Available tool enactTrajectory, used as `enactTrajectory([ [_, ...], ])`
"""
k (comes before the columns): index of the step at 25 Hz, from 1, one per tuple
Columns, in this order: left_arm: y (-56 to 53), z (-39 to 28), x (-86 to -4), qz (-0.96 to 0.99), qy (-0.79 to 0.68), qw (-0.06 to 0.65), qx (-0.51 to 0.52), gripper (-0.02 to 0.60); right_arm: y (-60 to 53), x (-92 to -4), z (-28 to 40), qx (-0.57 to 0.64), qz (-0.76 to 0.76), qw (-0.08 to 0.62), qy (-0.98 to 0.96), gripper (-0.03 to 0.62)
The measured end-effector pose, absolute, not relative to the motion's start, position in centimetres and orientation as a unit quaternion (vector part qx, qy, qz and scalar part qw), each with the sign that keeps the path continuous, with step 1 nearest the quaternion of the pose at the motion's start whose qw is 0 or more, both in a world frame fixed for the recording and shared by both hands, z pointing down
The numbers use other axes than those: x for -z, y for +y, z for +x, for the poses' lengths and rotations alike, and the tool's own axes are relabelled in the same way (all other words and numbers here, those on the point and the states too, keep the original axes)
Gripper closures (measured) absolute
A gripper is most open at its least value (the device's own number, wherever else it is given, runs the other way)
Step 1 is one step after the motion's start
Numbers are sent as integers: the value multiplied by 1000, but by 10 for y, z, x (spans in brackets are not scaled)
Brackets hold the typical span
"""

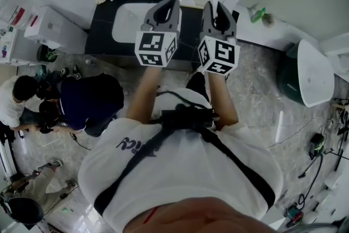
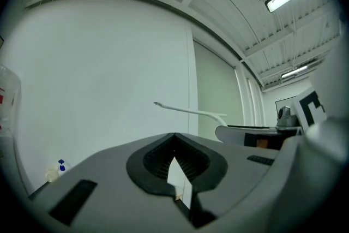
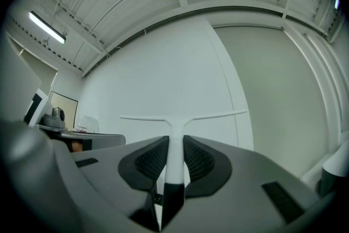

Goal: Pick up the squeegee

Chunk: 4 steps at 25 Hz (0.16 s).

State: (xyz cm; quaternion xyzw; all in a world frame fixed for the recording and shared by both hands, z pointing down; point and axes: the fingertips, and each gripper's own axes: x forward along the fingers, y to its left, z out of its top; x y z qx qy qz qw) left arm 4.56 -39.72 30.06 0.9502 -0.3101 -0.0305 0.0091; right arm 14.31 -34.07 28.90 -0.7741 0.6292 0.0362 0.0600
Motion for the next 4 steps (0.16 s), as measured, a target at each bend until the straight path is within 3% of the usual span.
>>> enactTrajectory([
  [4, -395, 49, -301, 951, -307, 10, 30, 569, -339, -288, 145, -37, -775, 59, 628, 500],
])
